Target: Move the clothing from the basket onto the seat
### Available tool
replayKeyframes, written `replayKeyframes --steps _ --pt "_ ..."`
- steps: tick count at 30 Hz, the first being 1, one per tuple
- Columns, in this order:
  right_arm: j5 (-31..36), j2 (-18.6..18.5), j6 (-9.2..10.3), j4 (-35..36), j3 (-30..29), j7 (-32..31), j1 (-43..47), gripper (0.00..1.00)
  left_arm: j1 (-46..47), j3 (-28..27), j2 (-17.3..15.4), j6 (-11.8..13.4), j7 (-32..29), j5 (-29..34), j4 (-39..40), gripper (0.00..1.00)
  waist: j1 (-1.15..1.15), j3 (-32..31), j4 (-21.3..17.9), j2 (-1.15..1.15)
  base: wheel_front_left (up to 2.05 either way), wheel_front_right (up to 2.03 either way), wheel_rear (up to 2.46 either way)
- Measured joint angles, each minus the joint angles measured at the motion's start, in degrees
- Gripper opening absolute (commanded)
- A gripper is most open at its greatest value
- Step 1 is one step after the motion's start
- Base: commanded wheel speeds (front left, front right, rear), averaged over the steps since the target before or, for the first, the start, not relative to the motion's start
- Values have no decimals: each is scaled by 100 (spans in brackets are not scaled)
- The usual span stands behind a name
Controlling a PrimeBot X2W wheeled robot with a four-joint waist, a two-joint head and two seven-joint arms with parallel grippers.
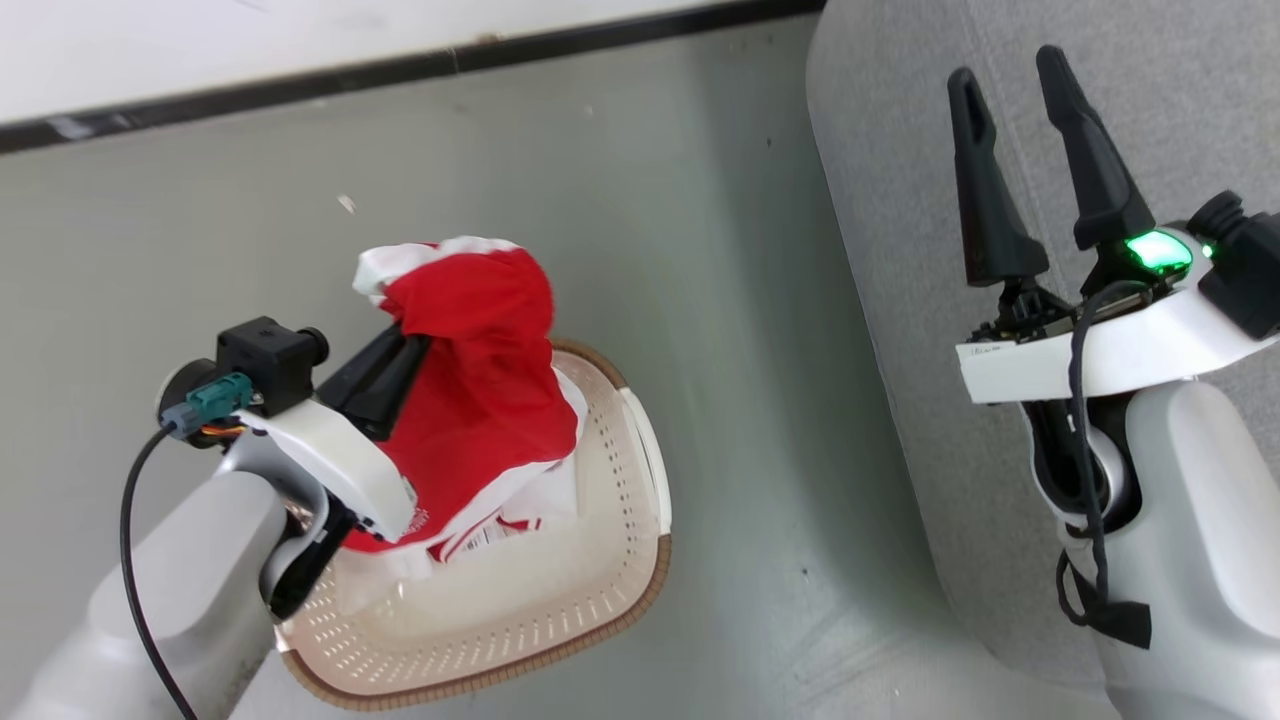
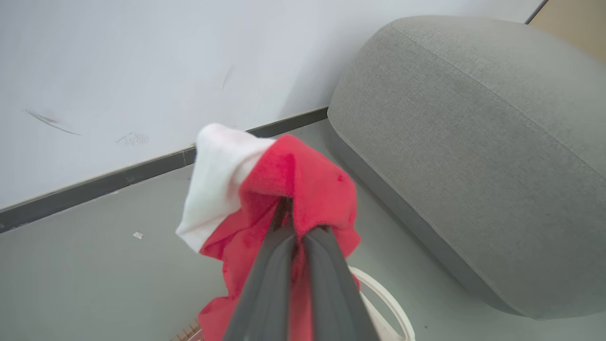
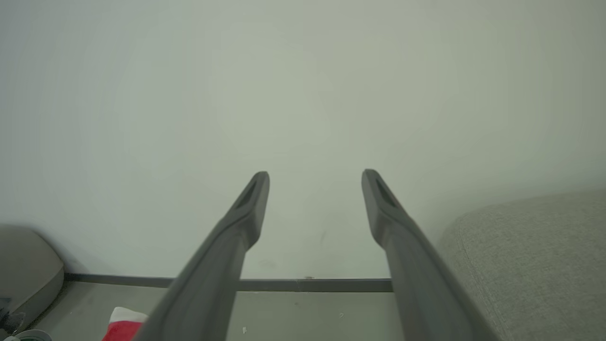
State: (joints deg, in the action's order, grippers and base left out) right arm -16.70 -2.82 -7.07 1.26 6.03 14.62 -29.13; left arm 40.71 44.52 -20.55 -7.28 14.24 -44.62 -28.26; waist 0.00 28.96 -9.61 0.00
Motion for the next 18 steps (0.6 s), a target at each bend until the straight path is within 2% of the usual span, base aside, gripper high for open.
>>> replayKeyframes --steps 11,18 --pt "8 -4 0 -218 93 0 387 100 -273 -369 96 0 4 -141 799 0 0 -758 221 0 0 0 0" --pt "-2 -4 0 -427 278 0 619 100 -305 -413 108 0 5 -169 1160 0 0 -1216 336 0 0 0 0"
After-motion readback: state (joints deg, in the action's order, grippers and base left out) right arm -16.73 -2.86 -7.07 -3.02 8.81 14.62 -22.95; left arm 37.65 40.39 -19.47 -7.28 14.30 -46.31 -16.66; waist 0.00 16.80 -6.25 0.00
